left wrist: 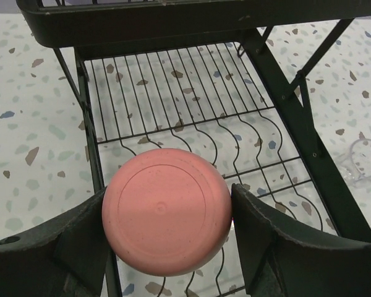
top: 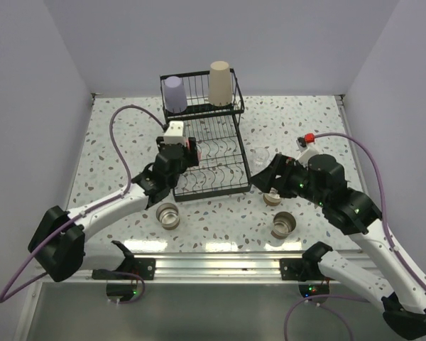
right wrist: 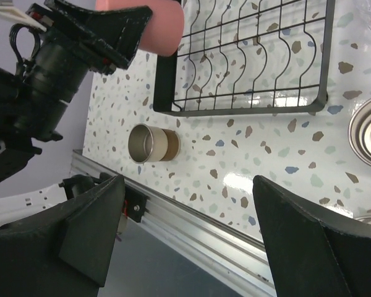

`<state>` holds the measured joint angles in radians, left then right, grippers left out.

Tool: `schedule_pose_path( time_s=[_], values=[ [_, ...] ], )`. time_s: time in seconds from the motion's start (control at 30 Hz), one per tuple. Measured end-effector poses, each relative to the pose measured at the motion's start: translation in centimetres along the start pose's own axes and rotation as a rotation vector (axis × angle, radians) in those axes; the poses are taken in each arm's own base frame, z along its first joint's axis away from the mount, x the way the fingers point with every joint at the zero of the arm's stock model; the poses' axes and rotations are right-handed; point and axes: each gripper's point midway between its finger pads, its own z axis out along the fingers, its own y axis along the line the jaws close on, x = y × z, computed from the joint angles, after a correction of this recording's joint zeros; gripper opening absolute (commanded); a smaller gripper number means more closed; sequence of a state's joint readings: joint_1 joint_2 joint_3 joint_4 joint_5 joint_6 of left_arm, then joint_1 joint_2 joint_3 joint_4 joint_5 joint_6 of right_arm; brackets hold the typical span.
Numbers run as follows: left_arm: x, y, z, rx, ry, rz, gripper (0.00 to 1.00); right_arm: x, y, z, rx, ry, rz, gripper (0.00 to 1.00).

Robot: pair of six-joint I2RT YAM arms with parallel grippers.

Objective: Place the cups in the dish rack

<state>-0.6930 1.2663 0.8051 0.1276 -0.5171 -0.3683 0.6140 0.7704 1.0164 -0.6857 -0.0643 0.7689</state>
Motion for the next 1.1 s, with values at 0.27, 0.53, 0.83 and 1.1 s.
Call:
schedule_pose_path(
  time_s=[0.27,0.53,0.83,1.1],
  values=[
    [1.0,0.4,3.2,-0.062,-0.110,0.049,0.00,1.0,-1.1,-0.5,0.037,0.029,-0.001,0.87],
    [2.6,0.5,5.9,-0.110,-0.148,0.072,0.00,1.3,-1.6,-0.5,0.055,0.038,-0.010,0.86],
    [4.9,0.5,8.3,-0.150,-0.112,0.094,0.06,1.8,-2.2,-0.7,0.077,0.062,-0.021,0.86],
    [3.9,2.1,9.7,-0.196,-0.126,0.056,0.37,2.0,-2.5,-0.6,0.092,0.069,-0.027,0.86]
  ],
)
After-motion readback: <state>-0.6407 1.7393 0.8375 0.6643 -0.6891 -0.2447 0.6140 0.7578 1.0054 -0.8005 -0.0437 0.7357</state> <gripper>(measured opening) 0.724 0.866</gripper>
